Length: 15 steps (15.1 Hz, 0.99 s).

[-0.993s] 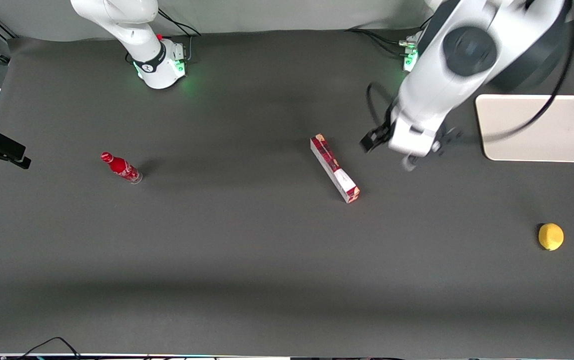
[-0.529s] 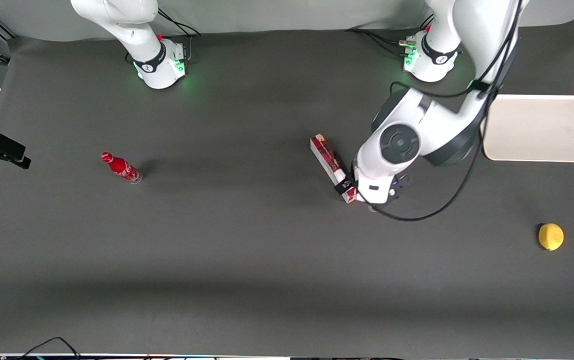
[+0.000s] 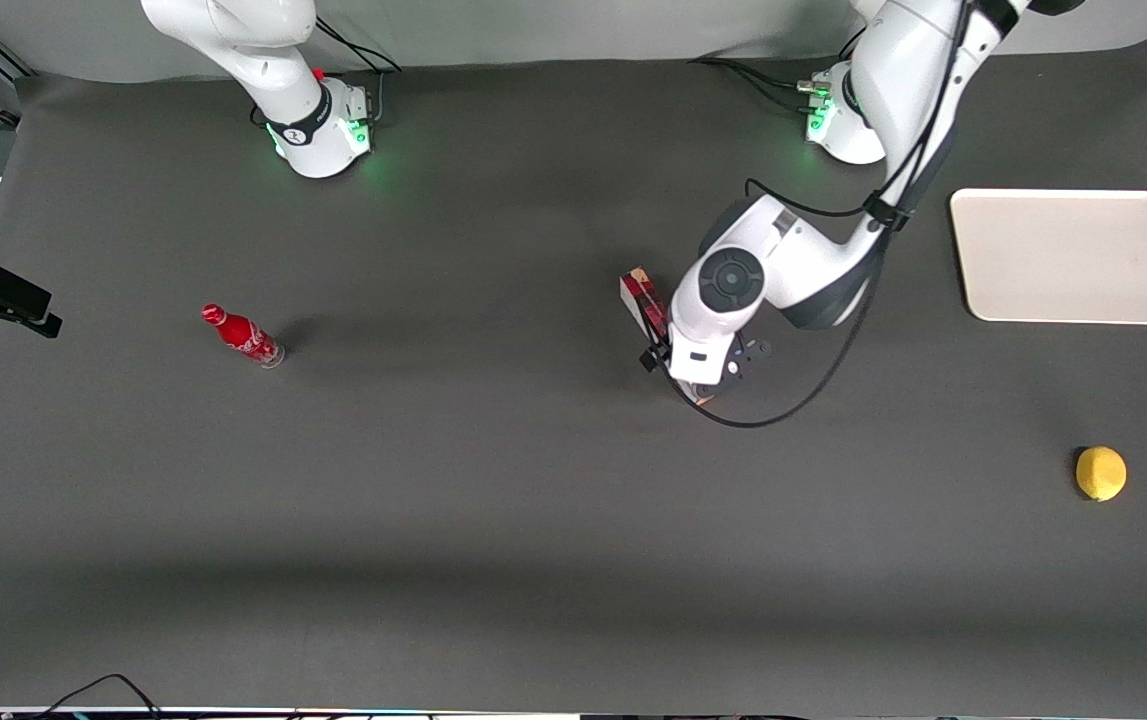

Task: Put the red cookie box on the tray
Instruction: 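Close the left gripper on the cookie box's red end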

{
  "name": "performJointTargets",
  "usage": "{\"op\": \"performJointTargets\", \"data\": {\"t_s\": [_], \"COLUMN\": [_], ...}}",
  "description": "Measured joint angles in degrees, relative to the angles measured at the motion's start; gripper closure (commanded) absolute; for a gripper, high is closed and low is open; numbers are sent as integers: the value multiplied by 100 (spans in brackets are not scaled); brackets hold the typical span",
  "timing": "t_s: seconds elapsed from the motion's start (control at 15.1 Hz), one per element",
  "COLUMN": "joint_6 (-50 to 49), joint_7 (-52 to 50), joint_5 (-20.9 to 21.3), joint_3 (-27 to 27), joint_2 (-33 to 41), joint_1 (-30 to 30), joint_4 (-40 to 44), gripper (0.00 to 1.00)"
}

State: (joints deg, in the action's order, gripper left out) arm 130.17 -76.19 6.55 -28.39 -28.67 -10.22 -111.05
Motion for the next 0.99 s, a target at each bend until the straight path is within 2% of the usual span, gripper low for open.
{"op": "performJointTargets", "data": {"t_s": [0.13,0.2,0.26,0.53,0.99], "joint_6": [182,248,329,589,662], "joint_7": [-96,-172,-305,-1064,-1168], "joint_5": [116,194,297,717,767], "joint_3": [-6,-6,-6,-10,-20], "joint_2": [-21,-56,-110,-367,-342], "joint_1": [-90,-130,-162,-251,-264], "joint_4": [-238,-302,-332,-334,-303], "gripper": [0,30,98,100,100]}}
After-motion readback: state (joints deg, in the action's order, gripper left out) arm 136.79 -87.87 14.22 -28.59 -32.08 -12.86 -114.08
